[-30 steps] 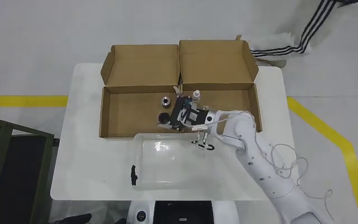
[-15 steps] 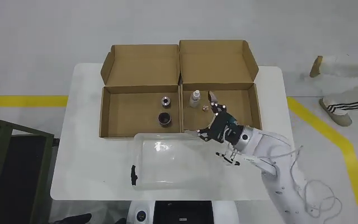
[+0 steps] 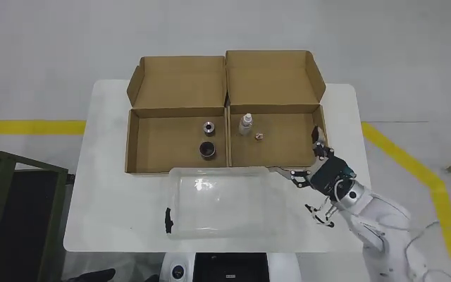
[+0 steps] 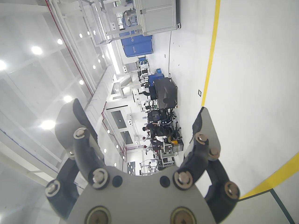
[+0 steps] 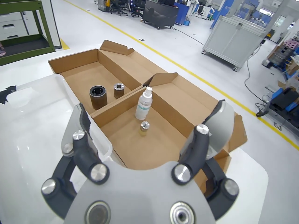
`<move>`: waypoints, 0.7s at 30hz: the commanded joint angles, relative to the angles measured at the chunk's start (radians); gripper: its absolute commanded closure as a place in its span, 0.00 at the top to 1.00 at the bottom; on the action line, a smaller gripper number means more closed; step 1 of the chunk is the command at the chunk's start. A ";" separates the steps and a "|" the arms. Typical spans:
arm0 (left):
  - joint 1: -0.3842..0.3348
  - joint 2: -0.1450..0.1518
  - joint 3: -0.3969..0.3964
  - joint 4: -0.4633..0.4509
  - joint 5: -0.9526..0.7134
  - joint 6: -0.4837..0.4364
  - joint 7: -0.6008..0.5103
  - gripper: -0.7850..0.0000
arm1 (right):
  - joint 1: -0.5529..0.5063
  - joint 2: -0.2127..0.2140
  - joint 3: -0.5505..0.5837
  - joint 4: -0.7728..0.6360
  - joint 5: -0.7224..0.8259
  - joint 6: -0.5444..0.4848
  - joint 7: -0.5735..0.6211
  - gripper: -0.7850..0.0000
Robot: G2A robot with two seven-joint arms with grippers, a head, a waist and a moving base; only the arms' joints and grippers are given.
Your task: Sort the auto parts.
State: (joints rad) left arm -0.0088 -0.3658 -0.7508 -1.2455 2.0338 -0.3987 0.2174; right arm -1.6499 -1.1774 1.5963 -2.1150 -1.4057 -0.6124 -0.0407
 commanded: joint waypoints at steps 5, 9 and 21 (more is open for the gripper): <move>0.000 0.000 0.000 0.000 0.000 0.000 0.000 1.00 | -0.079 0.006 0.079 -0.023 0.002 0.010 -0.056 1.00; 0.000 0.000 0.000 0.000 0.000 0.000 0.000 1.00 | -0.109 0.008 0.102 -0.029 -0.005 0.018 -0.073 1.00; 0.000 0.000 0.000 0.000 0.000 0.000 0.000 1.00 | -0.115 0.009 0.105 -0.028 -0.005 0.018 -0.076 1.00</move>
State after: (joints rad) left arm -0.0088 -0.3658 -0.7508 -1.2455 2.0338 -0.3987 0.2174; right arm -1.7646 -1.1685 1.7014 -2.1434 -1.4105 -0.5940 -0.1168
